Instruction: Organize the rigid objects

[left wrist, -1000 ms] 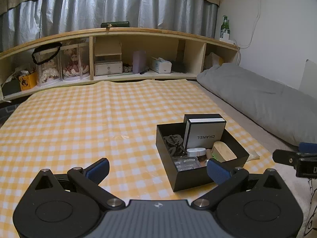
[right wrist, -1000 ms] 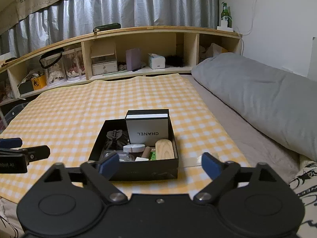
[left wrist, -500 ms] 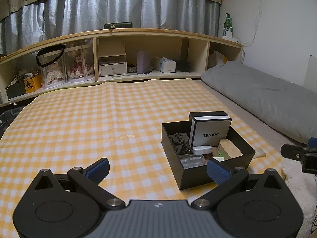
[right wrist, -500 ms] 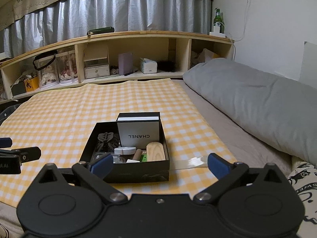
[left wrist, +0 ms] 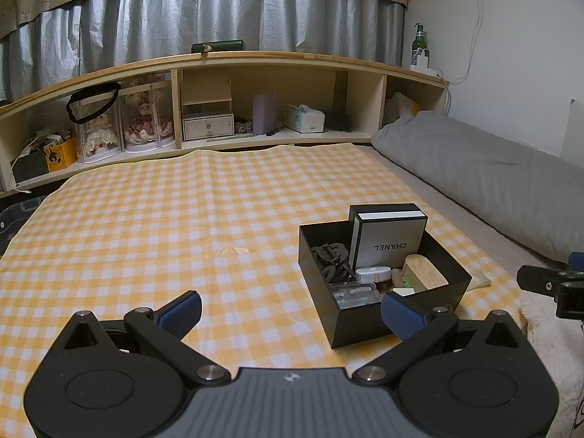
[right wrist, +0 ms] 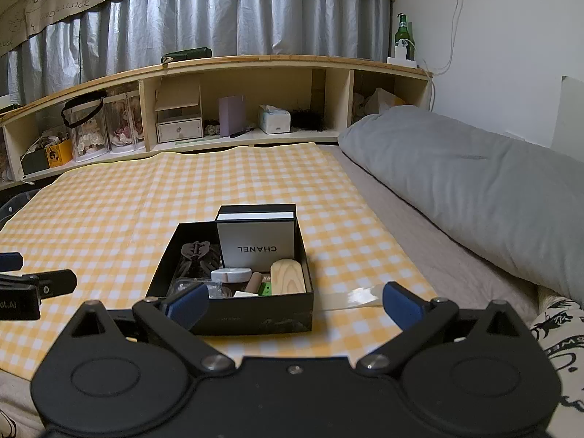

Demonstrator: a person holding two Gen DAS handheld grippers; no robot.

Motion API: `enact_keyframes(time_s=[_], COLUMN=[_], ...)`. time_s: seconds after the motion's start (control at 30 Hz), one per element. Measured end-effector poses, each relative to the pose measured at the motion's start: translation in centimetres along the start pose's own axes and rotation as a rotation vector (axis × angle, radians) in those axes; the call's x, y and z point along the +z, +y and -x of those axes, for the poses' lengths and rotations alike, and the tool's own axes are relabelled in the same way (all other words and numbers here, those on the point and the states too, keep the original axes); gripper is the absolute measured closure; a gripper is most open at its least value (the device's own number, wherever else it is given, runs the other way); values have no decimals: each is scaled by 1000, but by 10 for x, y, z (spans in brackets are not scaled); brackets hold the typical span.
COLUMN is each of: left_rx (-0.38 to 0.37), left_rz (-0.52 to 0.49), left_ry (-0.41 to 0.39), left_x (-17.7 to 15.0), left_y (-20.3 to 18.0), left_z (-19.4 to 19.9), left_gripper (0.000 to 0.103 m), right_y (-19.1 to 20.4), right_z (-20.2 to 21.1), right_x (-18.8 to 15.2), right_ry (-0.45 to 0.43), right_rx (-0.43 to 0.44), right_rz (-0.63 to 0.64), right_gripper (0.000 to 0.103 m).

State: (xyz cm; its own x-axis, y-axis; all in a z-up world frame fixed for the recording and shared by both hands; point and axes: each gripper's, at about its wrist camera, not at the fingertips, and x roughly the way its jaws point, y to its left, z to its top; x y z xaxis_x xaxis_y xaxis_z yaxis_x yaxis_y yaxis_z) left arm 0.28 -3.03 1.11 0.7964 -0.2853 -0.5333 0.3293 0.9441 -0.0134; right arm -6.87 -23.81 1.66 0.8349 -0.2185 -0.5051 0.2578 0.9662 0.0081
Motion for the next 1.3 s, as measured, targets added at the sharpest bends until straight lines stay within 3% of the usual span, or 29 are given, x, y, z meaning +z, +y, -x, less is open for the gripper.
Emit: enact_keyframes(time_s=[1.3], left_rx=[-1], left_rz=[-2], left_ry=[-2], left_x=[0], left_y=[0], left_z=[0], left_gripper=[0], right_y=[0], right_z=[0], right_x=[-1], right_ry=[1], right_rx=[-3], right_rz=[0], right_gripper=[0])
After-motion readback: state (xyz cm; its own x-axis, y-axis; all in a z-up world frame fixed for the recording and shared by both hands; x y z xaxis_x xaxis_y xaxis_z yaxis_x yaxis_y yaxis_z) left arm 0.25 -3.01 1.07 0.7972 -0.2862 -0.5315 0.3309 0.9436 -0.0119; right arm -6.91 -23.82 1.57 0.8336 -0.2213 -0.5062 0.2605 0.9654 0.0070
